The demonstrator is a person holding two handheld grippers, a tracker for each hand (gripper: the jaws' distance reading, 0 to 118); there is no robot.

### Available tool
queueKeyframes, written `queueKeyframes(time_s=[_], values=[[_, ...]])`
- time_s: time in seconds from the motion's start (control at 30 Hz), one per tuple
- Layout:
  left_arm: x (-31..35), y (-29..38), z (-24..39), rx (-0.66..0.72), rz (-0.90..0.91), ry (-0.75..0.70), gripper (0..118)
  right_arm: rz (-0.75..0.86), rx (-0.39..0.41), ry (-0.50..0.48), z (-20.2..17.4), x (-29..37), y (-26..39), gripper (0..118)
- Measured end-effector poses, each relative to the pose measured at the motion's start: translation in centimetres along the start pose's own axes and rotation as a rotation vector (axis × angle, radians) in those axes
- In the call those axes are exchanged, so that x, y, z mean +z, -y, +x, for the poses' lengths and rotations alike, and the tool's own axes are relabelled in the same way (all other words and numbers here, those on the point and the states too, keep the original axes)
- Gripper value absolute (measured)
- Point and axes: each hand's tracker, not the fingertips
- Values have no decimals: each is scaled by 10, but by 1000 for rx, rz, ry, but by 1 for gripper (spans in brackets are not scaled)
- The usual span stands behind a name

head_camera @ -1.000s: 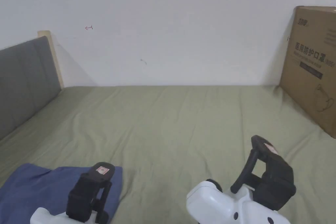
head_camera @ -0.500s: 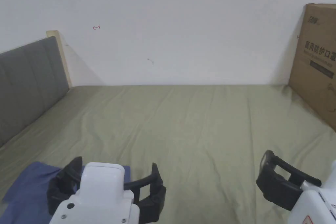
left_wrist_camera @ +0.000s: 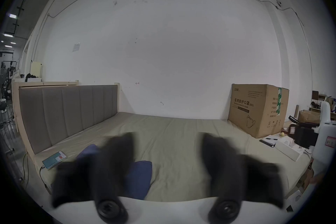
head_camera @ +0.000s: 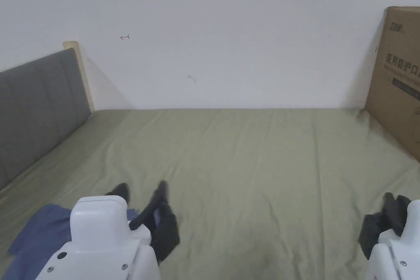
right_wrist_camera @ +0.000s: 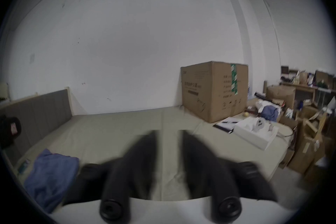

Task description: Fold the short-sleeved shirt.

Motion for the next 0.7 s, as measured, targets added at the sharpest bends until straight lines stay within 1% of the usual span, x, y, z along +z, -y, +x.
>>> queueKeyframes(time_s=[0.03,0.07,0.1,0.13,0.2,0.23,0.33,0.4,0.5,0.6,0.67,0.7], values=[[-3,0,2,3,-8,-16,24,-2,1,-25,1,0,0,9],[-3,0,3,3,-10,-28,0,-16,3,-65,2,-1,-1,9],[-2,-2,0,2,-14,-24,0,-31,-4,-78,2,-2,-1,9],[-4,-3,-1,12,-43,42,0,-32,-12,-73,1,-1,-1,7],[-4,-5,0,14,-52,23,0,-33,-21,-72,1,-2,-1,0],[-2,-5,0,11,-43,20,0,-36,-23,-76,1,-3,-2,0],[-2,-10,-7,1,-34,10,0,-42,21,-111,-6,-4,-5,0],[-2,-13,-14,13,-37,-9,0,-32,49,-155,-14,-2,-8,0],[6,-21,-30,21,-14,-69,0,-38,52,-271,-30,-1,-16,0],[18,-27,-54,4,-10,-163,0,-46,40,-417,-56,2,-22,0],[30,-29,-71,-22,1,-255,0,-63,35,-543,-79,6,-23,0],[35,-31,-79,-29,-6,-280,0,-68,34,-588,-89,8,-22,0]])
